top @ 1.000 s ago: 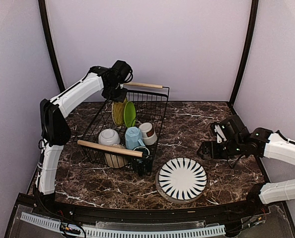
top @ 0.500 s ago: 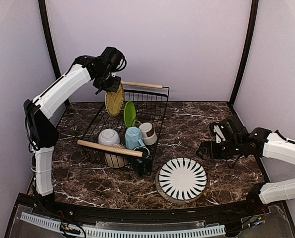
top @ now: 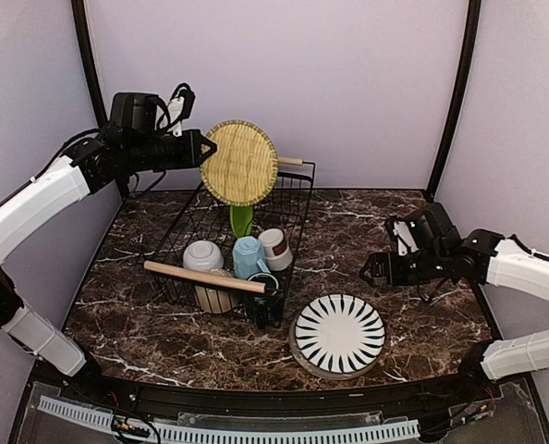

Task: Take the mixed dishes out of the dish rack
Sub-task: Pass from the left arm to the right

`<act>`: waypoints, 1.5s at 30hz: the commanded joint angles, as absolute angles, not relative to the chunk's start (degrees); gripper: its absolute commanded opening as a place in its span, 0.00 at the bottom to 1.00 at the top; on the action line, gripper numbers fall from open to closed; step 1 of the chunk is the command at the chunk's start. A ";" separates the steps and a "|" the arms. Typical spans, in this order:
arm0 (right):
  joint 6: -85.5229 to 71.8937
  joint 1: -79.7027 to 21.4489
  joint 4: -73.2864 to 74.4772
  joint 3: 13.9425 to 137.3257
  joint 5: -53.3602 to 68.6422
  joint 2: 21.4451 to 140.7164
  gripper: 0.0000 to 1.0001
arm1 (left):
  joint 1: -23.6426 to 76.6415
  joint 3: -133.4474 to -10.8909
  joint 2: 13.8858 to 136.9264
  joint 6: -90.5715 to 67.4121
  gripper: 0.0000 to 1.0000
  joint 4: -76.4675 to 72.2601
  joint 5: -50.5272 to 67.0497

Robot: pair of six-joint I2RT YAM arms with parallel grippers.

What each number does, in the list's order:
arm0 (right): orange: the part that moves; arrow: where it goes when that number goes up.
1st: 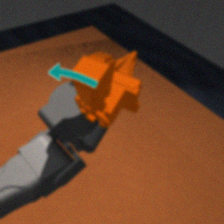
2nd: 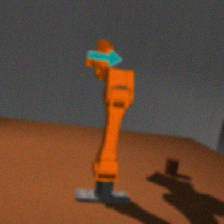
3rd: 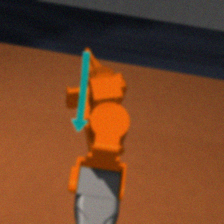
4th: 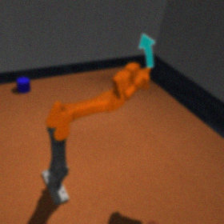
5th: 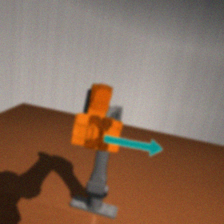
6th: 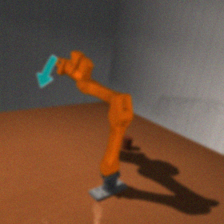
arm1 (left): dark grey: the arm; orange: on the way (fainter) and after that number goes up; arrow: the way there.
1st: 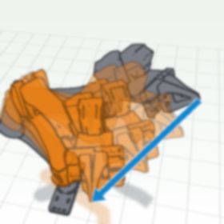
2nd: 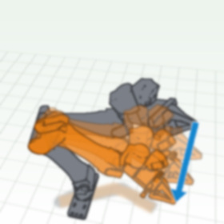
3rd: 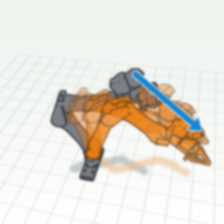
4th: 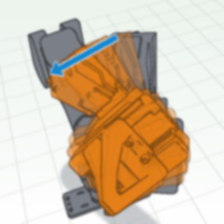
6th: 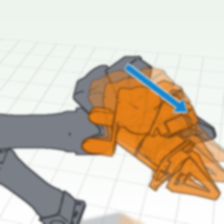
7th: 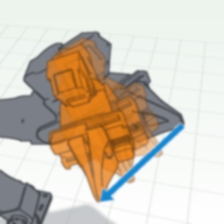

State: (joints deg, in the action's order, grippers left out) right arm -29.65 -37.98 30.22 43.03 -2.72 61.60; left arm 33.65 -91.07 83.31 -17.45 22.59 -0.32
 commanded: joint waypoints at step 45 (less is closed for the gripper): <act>-48.99 -20.72 -23.94 35.69 49.45 64.23 0.00 | 43.46 -85.50 100.45 -36.67 0.07 -5.16 35.67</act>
